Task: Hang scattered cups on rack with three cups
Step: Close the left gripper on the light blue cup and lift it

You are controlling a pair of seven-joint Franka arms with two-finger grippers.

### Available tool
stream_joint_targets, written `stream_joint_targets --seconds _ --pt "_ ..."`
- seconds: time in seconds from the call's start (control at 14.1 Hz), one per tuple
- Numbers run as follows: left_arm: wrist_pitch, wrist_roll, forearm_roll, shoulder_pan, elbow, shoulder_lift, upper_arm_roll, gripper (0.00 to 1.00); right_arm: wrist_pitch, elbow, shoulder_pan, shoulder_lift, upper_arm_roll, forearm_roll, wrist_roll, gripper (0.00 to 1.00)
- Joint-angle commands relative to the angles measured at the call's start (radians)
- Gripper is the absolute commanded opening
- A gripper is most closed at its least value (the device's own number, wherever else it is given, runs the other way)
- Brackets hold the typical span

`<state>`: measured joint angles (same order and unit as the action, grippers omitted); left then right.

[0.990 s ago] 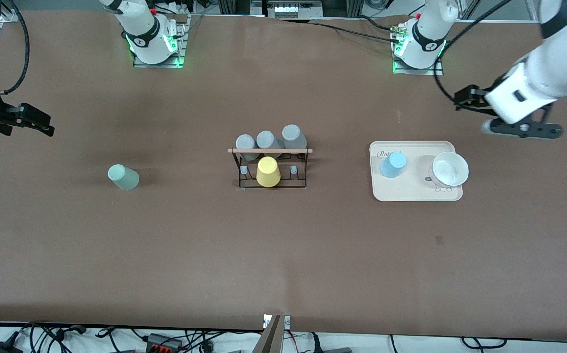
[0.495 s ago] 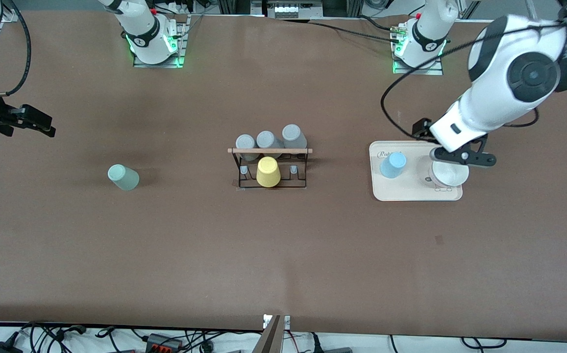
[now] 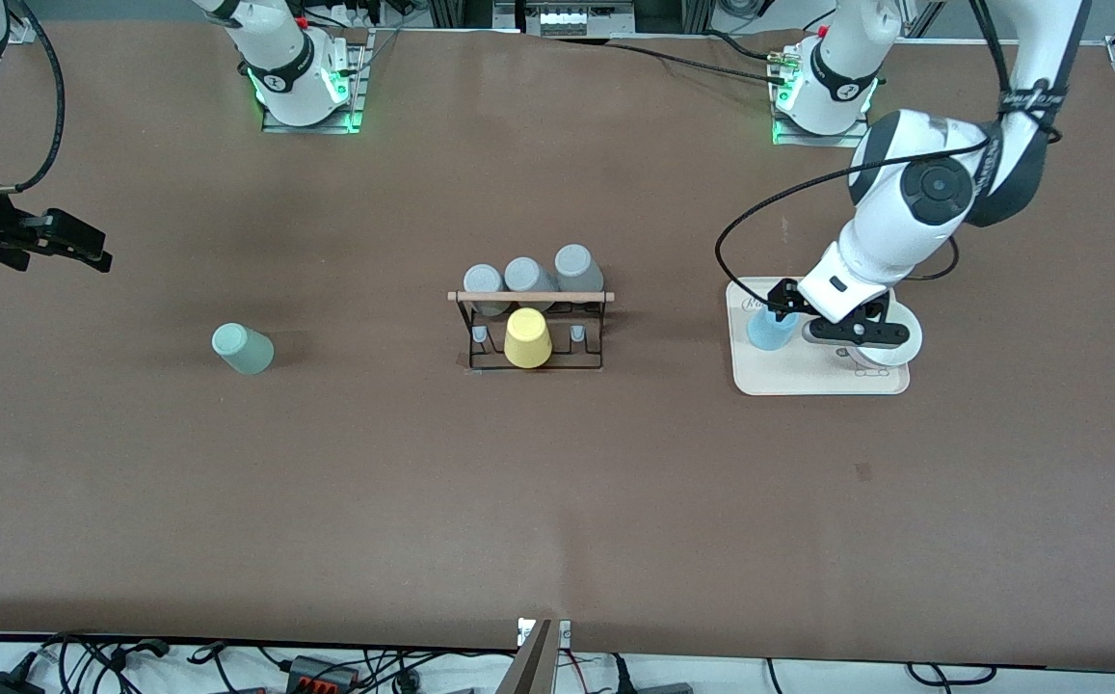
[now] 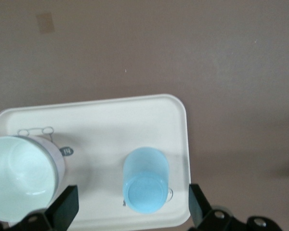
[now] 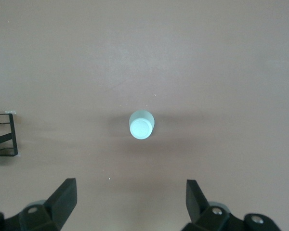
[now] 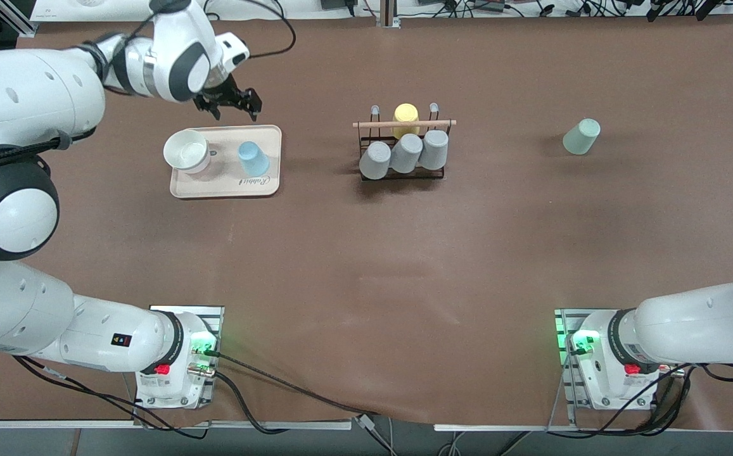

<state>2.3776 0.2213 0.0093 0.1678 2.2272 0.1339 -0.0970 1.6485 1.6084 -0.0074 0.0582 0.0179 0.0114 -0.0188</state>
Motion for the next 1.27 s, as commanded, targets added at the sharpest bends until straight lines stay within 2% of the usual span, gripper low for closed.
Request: stream_joint_targets --seconds 0.0,0.42,1.06,1.13,1.2 --pt "0.087 0.003 -0.017 -0.008 0.054 0.013 -0.010 1.00 0.014 0.013 0.001 -0.011 -0.003 -0.002 -0.010 1.00" --pt "0.265 0.003 -0.017 -0.008 0.123 0.098 -0.012 1.00 0.014 0.013 0.001 -0.006 -0.003 -0.002 -0.009 1.00" --pt "0.272 -0.004 -0.014 0.002 0.169 0.099 -0.021 1.00 0.011 0.013 0.001 -0.005 -0.003 -0.002 -0.007 1.00" --pt "0.291 -0.005 -0.012 0.002 0.169 0.101 -0.021 0.98 0.013 0.013 0.001 -0.003 -0.003 -0.002 -0.007 1.00" --pt "0.301 -0.007 -0.012 -0.001 0.169 0.101 -0.021 0.78 0.007 0.013 0.001 -0.005 -0.003 -0.004 -0.007 1.00"
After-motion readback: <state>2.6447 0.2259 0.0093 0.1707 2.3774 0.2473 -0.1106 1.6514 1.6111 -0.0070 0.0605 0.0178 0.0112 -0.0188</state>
